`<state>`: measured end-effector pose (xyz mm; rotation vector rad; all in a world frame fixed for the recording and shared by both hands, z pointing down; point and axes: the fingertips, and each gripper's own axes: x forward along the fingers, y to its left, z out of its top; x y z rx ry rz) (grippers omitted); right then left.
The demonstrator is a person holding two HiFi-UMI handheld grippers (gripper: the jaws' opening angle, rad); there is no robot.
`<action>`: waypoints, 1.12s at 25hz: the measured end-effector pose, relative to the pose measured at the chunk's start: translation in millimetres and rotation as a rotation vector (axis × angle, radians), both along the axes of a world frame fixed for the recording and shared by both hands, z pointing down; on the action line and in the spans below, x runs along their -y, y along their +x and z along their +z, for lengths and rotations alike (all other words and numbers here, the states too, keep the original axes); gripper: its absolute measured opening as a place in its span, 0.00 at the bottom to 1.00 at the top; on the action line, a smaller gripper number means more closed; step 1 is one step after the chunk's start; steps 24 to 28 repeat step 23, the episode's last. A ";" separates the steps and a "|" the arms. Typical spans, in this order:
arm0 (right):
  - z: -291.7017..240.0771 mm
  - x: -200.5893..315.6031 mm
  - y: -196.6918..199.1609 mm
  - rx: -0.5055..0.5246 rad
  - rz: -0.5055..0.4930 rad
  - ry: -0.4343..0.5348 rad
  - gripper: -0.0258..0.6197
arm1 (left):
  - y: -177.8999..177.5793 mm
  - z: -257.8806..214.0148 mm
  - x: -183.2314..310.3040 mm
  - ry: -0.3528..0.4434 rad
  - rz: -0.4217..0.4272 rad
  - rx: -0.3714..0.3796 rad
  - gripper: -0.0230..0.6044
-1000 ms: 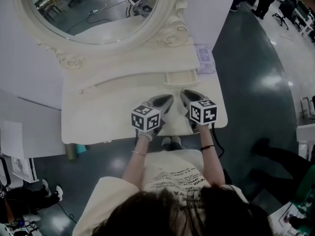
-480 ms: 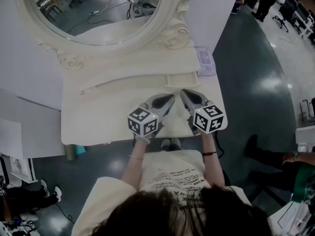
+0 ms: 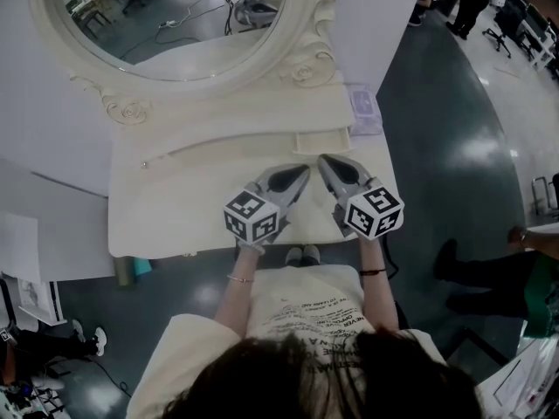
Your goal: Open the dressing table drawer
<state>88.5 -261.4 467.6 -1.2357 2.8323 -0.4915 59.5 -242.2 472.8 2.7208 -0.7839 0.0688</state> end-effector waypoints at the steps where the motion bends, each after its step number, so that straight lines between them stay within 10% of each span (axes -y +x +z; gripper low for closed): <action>1: -1.6 -0.2 -0.3 0.001 -0.002 0.010 0.04 | 0.2 -0.4 0.0 0.002 -0.001 -0.001 0.03; 28: -16.8 1.4 1.6 0.008 -0.026 0.078 0.04 | 2.5 -11.3 1.1 0.056 -0.024 0.000 0.03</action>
